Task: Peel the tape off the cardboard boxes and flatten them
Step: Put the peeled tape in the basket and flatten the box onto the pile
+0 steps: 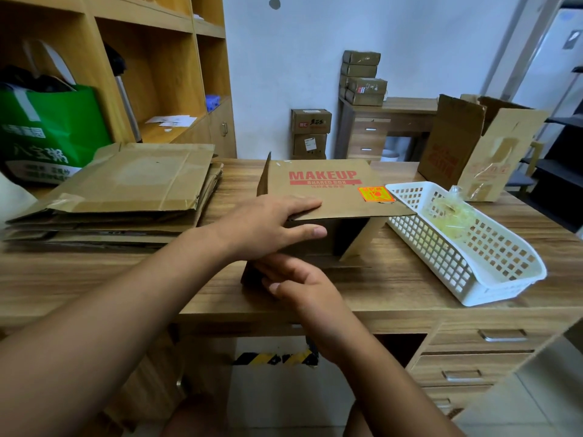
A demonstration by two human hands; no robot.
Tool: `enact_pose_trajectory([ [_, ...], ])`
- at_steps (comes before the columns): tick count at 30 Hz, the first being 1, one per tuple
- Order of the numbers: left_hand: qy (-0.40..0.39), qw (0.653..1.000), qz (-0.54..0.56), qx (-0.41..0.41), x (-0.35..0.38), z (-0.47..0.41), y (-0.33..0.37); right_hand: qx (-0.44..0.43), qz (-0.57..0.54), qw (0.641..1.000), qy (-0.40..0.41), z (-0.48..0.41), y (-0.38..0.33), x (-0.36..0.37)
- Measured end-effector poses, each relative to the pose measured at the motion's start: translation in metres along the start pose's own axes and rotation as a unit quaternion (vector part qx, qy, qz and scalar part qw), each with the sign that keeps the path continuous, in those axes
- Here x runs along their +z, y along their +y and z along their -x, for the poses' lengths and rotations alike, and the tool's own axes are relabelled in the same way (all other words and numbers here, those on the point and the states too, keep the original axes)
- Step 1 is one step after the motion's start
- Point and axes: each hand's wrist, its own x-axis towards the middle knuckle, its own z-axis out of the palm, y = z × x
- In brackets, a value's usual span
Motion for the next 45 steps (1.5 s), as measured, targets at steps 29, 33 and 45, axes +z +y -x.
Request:
enact_pose_trajectory([
  [29,0.028,0.997,0.066,-0.015,-0.001,0.005,0.0,0.015,0.483,0.867,0.124,-0.036,-0.094,-0.121],
  [33,0.056,0.994,0.094,-0.029,0.008,0.009,-0.009,-0.007,0.486,0.866,0.116,-0.036,-0.089,-0.123],
  [45,0.016,0.989,0.125,-0.076,0.017,0.011,-0.017,-0.018,0.38,0.893,0.239,-0.031,-0.076,-0.13],
])
